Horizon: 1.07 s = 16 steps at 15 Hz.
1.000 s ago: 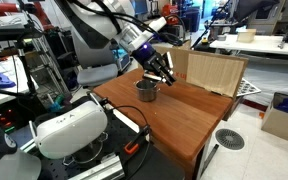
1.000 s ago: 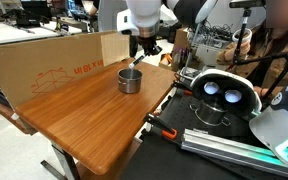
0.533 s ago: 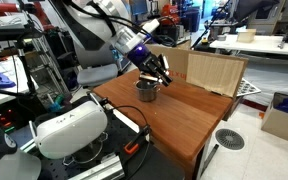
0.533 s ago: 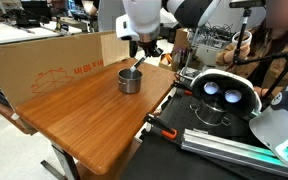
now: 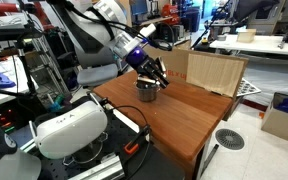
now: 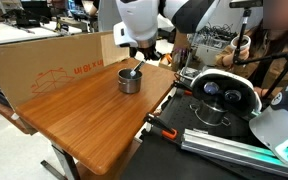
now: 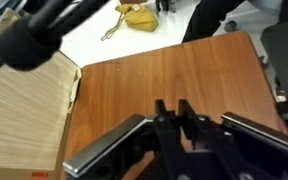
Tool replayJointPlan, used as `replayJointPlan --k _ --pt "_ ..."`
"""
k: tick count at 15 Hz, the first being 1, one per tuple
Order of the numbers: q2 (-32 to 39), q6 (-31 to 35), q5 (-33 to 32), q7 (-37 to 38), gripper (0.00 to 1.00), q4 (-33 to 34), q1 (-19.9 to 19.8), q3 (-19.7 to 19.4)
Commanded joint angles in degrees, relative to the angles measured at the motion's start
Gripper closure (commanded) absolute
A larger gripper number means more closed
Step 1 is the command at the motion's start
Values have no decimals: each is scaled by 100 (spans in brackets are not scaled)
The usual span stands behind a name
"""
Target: Pick up the black marker and place it inside the silver pot
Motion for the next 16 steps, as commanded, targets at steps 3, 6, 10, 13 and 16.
replayJointPlan --k 3,6,10,13,16 --pt "371 -460 -115 183 95 307 157 162" --pt "528 -636 -134 220 55 450 230 199" --pt "650 -647 -189 237 27 552 238 201" --pt "685 -643 -184 240 5 602 227 197" --pt "679 -648 -161 229 0 620 221 201"
